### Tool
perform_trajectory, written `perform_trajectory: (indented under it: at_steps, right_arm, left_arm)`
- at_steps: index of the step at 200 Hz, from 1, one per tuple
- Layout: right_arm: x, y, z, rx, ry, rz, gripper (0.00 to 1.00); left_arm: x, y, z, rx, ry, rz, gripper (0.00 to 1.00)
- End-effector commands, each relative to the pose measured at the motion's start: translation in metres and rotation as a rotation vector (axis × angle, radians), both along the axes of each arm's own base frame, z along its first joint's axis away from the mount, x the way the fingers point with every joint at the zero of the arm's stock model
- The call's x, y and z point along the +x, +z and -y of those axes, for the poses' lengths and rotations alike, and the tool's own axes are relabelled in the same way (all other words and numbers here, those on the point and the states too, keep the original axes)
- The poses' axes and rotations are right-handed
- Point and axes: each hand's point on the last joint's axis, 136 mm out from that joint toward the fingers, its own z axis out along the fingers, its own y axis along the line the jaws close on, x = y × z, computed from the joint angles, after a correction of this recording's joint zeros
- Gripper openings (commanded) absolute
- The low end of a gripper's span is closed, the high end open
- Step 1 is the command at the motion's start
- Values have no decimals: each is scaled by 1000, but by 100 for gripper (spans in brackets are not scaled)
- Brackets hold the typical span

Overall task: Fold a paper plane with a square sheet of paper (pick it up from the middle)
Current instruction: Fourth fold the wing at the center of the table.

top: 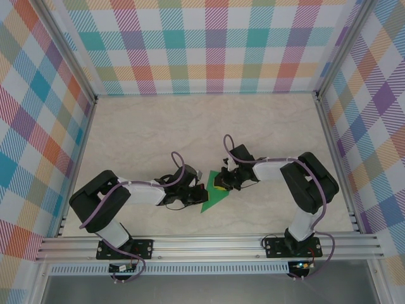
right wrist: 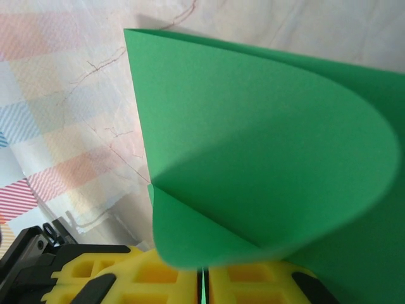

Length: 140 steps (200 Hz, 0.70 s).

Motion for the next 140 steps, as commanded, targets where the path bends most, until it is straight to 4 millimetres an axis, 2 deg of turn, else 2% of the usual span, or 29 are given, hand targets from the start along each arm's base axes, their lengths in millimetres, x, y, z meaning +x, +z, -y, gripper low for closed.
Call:
perform_trajectory:
  at_steps: [1, 57, 105, 140]
  right_arm:
    - [31, -18, 26, -100, -74, 59, 12]
    - [48, -13, 38, -91, -100, 70, 14]
    - [59, -16, 49, -122, -108, 87, 14]
    - [71, -8, 51, -122, -103, 129, 14]
  left_arm:
    - [-42, -73, -78, 361, 44, -169, 0]
    - [-44, -76, -80, 376, 39, -175, 0]
    - [-46, -76, -82, 380, 35, -176, 0]
    - [-45, -75, -83, 387, 36, -169, 0]
